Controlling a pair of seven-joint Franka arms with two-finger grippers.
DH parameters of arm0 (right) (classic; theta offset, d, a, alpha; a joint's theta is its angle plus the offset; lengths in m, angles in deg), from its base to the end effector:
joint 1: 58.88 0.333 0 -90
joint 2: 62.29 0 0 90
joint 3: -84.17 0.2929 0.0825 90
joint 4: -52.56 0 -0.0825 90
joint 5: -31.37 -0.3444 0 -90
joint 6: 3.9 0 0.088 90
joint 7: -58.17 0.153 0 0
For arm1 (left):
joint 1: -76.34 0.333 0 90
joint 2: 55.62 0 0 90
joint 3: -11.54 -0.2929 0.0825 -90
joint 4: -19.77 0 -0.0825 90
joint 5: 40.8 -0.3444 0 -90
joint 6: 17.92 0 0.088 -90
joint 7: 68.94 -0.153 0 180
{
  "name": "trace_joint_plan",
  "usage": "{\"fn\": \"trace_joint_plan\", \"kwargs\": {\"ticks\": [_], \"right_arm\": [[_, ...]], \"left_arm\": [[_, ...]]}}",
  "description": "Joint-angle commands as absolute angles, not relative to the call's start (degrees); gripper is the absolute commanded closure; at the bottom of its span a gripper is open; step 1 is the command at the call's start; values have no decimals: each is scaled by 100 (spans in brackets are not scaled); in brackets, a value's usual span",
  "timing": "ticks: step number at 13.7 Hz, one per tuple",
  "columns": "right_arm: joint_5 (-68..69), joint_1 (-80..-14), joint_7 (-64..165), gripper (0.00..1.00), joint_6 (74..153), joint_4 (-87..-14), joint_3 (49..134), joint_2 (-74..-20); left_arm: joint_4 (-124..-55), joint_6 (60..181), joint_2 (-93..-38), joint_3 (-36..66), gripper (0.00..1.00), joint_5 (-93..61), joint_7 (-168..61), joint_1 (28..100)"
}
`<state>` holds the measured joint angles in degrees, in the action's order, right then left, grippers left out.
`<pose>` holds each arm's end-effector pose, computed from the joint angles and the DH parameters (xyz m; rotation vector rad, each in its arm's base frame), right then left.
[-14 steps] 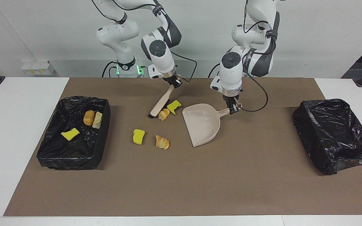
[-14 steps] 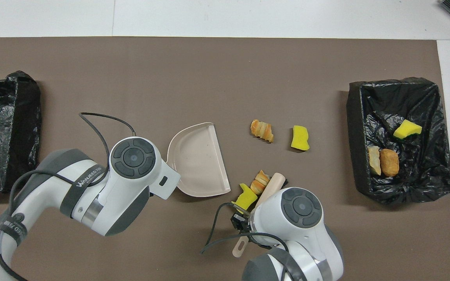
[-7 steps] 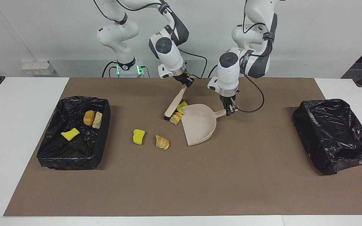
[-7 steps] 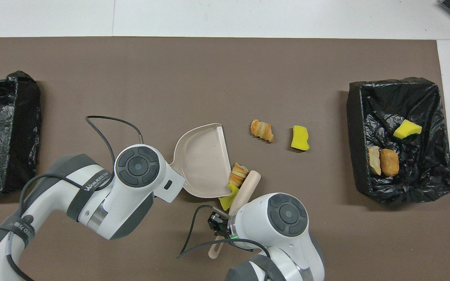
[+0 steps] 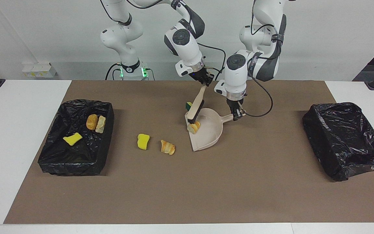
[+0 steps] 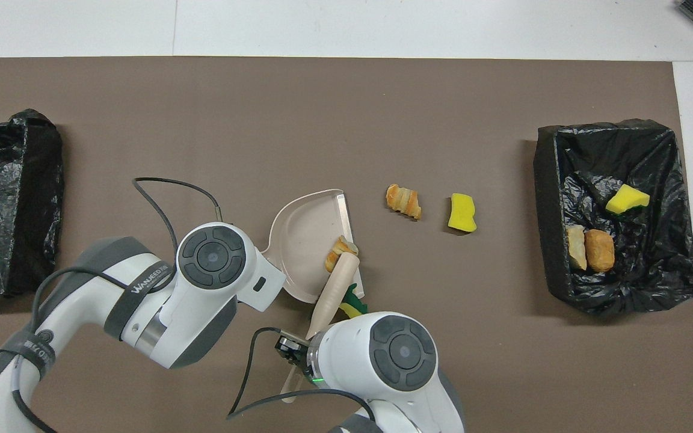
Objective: Sweep and dump trash in bin
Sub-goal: 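Sweep bread and sponge pieces into the dustpan with the right gripper's brush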
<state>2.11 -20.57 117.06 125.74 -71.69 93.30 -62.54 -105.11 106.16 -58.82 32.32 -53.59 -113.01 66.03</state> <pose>0.3294 0.4033 0.3649 -2.7056 0.7061 0.3802 0.4362 -0.2431 0.3176 -2.2421 1.9731 0.1233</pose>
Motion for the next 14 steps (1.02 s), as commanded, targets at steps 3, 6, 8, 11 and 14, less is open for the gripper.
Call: {"fn": "trace_joint_plan", "kwargs": {"ticks": [3, 6, 8, 11, 14], "right_arm": [[26, -2056, 11529, 100, 12645, -6689, 9331, -5991], [26, -2135, 11521, 100, 12329, -6671, 9288, -6158], [26, -2144, 11538, 100, 12319, -6644, 9261, -6219], [122, -2380, 11460, 100, 12048, -6644, 9261, -6387], [149, -2714, 11328, 100, 11968, -6627, 9261, -6361]], "left_arm": [[-10583, 10803, -5913, 3167, 100, -5398, -11657, 6790], [-10557, 10821, -5940, 3158, 100, -5390, -11692, 6843], [-10556, 10821, -5940, 3132, 100, -5381, -11701, 6860], [-10452, 10794, -5931, 3027, 100, -5381, -11754, 6939], [-10302, 10768, -5975, 2947, 100, -5372, -11824, 6984]]}}
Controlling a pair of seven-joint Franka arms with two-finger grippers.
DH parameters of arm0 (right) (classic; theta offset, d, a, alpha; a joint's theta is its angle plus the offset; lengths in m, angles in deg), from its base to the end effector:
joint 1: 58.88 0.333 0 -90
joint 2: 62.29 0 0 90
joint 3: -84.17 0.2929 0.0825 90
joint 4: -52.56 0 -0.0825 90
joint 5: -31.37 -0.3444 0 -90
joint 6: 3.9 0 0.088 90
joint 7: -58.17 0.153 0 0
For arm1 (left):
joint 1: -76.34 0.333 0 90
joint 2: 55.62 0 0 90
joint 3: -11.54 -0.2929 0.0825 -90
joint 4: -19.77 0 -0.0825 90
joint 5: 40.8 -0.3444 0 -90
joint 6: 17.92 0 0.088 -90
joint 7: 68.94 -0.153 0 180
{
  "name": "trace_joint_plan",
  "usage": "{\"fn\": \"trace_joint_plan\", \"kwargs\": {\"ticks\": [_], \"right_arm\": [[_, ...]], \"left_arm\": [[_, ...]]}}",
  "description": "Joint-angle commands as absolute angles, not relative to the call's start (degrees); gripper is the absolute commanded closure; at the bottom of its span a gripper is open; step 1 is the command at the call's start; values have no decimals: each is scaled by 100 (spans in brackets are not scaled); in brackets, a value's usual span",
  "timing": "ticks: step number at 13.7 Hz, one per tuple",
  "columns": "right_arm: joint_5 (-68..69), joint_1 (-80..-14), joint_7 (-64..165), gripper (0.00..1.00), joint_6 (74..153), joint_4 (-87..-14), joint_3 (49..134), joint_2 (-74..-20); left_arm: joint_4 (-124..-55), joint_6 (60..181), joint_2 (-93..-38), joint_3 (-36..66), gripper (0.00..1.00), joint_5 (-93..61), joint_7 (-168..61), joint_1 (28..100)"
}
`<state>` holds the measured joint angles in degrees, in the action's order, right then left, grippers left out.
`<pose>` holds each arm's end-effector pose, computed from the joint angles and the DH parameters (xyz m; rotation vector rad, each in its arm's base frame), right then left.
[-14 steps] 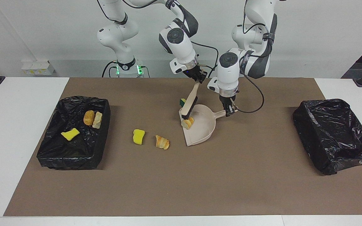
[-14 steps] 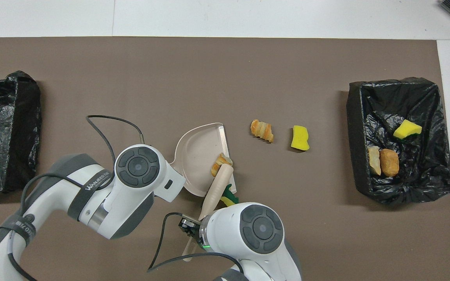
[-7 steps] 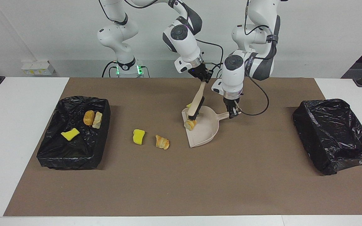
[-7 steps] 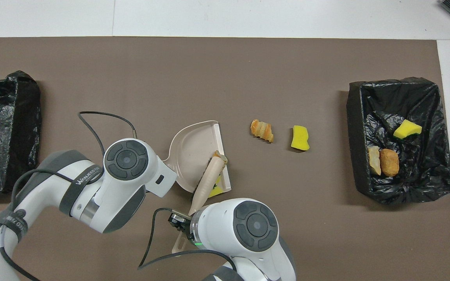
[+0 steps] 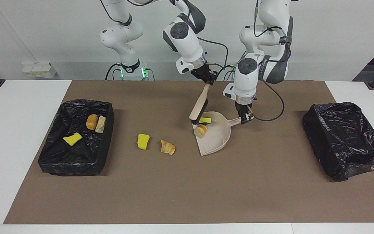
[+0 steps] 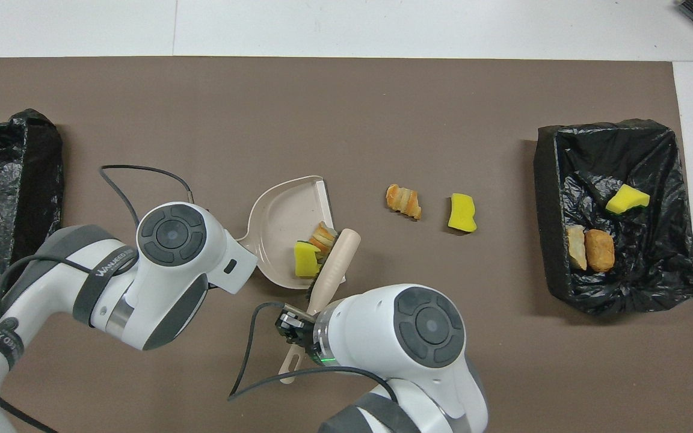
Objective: Sweep and dump trash in bin
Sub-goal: 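Sweep bread and sponge pieces into the dustpan with the right gripper's brush, then sweep the remaining pieces toward the dustpan with the right gripper's brush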
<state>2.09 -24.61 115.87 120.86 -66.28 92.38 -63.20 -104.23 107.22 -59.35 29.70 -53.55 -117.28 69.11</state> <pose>0.3665 0.3859 0.4057 -2.6537 0.7288 0.3605 0.4646 -0.2022 0.3203 -2.2703 1.9489 0.1069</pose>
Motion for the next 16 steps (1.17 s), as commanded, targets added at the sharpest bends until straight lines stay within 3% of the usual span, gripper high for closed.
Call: {"fn": "trace_joint_plan", "kwargs": {"ticks": [1, 4, 8, 12, 16], "right_arm": [[323, -2846, 11249, 100, 11889, -6627, 9261, -6335], [1157, -3487, 10802, 100, 11635, -6618, 9278, -6212], [2107, -4453, 9704, 100, 11274, -6618, 9261, -6080], [2670, -5220, 8578, 100, 11150, -6696, 9261, -5991], [2751, -5484, 7945, 100, 11255, -7301, 9270, -6167]], "left_arm": [[-10206, 10751, -6036, 2947, 100, -5372, -11816, 6992], [-9802, 10602, -6282, 2939, 100, -5372, -11816, 7019], [-8353, 9478, -7019, 2939, 100, -5372, -12149, 7027], [-7579, 9126, -7495, 2965, 100, -5389, -12167, 6958], [-7664, 9054, -7557, 3009, 100, -5486, -11914, 6519]]}}
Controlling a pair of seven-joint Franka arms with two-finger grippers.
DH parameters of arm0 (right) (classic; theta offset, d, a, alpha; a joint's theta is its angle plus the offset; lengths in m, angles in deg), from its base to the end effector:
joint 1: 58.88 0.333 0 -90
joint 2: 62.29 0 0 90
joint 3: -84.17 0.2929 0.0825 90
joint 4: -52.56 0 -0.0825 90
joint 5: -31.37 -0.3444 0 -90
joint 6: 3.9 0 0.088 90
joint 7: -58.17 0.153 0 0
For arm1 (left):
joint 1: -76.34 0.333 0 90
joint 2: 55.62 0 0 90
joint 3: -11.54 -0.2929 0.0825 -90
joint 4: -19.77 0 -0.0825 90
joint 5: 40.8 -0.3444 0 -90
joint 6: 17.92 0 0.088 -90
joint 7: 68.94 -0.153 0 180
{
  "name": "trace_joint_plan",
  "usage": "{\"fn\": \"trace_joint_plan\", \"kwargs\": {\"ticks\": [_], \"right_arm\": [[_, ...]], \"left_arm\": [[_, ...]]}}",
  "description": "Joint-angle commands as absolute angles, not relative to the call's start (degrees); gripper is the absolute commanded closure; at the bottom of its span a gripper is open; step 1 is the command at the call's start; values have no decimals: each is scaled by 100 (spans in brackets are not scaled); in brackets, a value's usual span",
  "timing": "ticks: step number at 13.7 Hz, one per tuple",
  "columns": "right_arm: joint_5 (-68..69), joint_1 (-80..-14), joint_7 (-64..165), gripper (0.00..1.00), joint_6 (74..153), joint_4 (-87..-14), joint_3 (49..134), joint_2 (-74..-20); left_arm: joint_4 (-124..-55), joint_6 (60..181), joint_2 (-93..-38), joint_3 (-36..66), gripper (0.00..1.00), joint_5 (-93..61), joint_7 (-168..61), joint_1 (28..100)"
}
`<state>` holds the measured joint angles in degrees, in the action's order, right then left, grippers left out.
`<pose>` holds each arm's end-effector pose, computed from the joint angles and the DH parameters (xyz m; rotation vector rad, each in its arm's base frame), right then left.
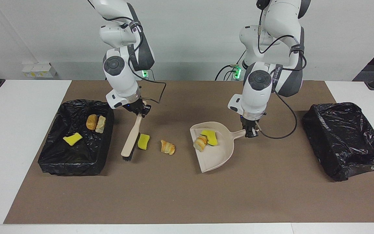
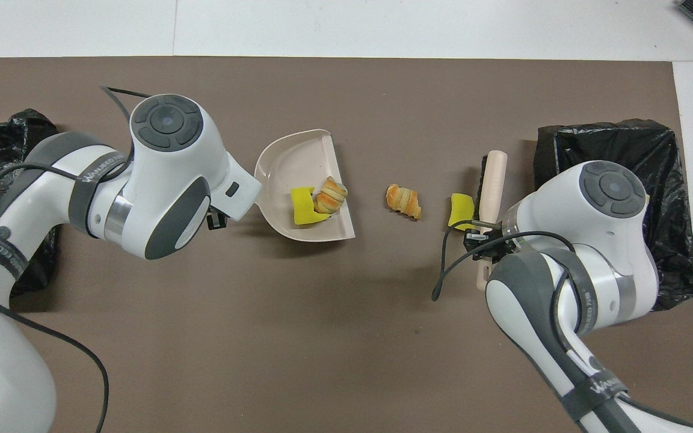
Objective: Sweep and dump trash in bin
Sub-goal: 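Sweep the remaining pieces toward the dustpan with the right gripper's brush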
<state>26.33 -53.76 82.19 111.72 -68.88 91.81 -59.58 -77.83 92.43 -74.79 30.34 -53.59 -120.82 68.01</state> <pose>0.4781 0.1172 0.3328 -3.0769 0.3713 0.2594 0.5415 -0.2361 0.3488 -2.2859 2.0343 0.1685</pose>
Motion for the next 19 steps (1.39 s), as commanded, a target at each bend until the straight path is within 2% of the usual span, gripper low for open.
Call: {"fn": "trace_joint_plan", "kwargs": {"ticks": [1, 7, 15, 19], "right_arm": [[2751, -5493, 7926, 100, 11264, -7364, 9270, -6167], [2690, -5335, 7715, 100, 11414, -7119, 9313, -5737], [1820, -3711, 8013, 100, 12107, -6891, 9322, -5587], [1187, -3218, 8136, 100, 12196, -6873, 9331, -5675]], "left_arm": [[-7708, 9037, -7557, 3009, 100, -5652, -11747, 6439], [-7893, 9028, -7548, 3026, 100, -5873, -11271, 6166], [-8139, 9387, -7566, 3185, 100, -5864, -10787, 6122], [-8192, 9564, -7557, 3185, 100, -5838, -10892, 6210]]}}
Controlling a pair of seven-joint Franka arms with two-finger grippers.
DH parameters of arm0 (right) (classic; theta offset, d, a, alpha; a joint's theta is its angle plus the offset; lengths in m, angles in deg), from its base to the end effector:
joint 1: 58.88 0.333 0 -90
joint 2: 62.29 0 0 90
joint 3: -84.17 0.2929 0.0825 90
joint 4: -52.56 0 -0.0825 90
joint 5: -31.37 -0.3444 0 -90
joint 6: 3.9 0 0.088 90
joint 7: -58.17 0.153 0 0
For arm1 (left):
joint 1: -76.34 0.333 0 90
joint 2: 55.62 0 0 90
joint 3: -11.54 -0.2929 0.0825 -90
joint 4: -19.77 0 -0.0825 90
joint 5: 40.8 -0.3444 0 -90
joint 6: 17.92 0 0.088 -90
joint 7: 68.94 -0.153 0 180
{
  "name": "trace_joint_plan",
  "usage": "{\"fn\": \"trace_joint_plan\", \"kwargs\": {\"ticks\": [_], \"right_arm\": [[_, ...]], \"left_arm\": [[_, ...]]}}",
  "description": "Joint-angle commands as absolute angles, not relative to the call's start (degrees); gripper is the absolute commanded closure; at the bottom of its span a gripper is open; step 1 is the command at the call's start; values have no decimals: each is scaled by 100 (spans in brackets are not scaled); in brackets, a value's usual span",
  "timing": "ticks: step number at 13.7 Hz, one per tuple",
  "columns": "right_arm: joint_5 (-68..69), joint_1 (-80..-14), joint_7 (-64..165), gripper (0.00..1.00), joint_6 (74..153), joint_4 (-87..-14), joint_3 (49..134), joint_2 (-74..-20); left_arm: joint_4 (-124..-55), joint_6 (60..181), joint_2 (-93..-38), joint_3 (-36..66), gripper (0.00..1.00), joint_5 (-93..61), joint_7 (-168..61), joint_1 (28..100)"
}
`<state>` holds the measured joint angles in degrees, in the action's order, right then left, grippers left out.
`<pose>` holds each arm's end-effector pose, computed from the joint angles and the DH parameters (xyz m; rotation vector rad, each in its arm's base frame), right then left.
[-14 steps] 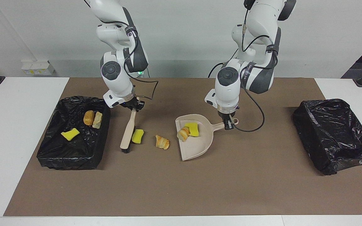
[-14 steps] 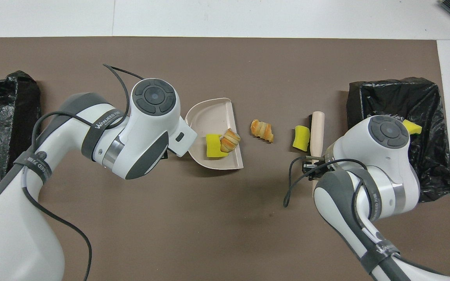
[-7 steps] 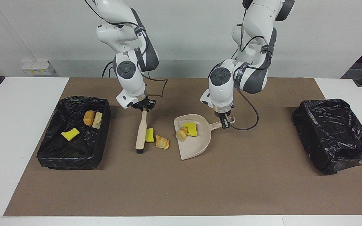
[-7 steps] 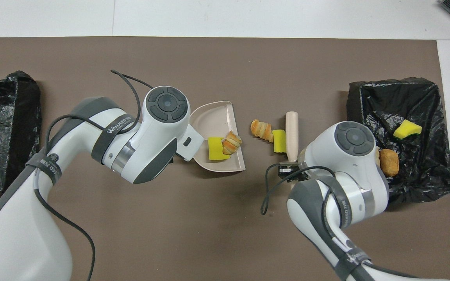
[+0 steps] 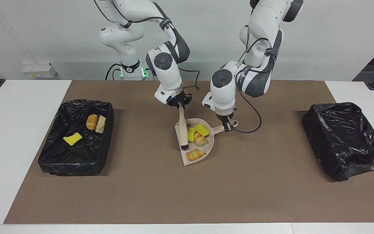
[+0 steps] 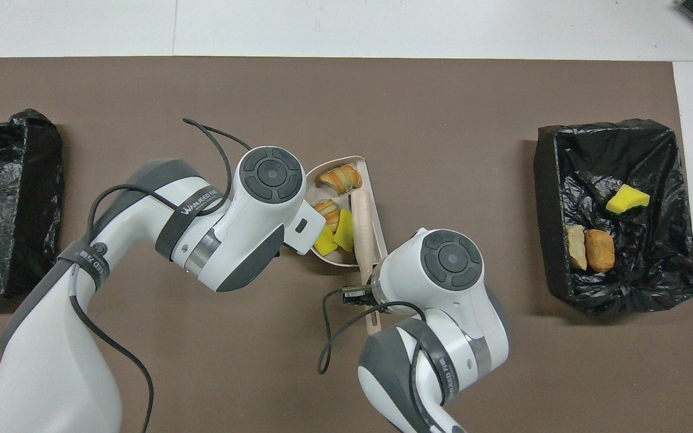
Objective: Sweep and dump trash in bin
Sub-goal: 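Sweep the remaining pieces toward the dustpan with the right gripper's brush, then carry the loaded dustpan to the left bin while the right gripper lowers the brush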
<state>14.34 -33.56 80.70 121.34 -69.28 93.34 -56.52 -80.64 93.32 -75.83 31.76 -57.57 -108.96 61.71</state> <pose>0.4150 0.3113 0.3184 -2.9278 -0.0452 0.2323 0.5009 -0.2970 0.3216 -2.2719 1.9538 0.2138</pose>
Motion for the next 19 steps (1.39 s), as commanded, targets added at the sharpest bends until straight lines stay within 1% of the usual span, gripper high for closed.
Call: {"fn": "trace_joint_plan", "kwargs": {"ticks": [1, 4, 7, 10, 12, 14, 16, 19], "right_arm": [[1186, -3086, 8224, 100, 12144, -6829, 9331, -5684], [1239, -3155, 8242, 100, 11820, -6785, 9279, -5894], [1274, -3479, 8242, 100, 11354, -6741, 9261, -6263], [1274, -3454, 8548, 100, 11072, -6750, 9278, -6387], [1318, -3402, 9119, 100, 10721, -6645, 9296, -6396], [1501, -3148, 9418, 100, 10649, -6662, 9340, -6518], [1765, -2735, 10006, 100, 10684, -6697, 9349, -6650], [1871, -2094, 10526, 100, 10728, -6846, 9340, -6800]], "left_arm": [[-8218, 9581, -7549, 3193, 100, -5838, -10962, 6280], [-8262, 9783, -7496, 3185, 100, -5811, -11822, 6578], [-8289, 9923, -7461, 3185, 100, -5794, -12219, 6877], [-8350, 10179, -7452, 3185, 100, -5374, -12920, 7176], [-8385, 10371, -7452, 3158, 100, -5232, -13316, 7334], [-8324, 10399, -7460, 3080, 100, -4934, -13878, 7423], [-8245, 10408, -7461, 2642, 100, -4504, -14476, 7406], [-7903, 10276, -7487, 2237, 100, -4187, -15285, 7432]]}}
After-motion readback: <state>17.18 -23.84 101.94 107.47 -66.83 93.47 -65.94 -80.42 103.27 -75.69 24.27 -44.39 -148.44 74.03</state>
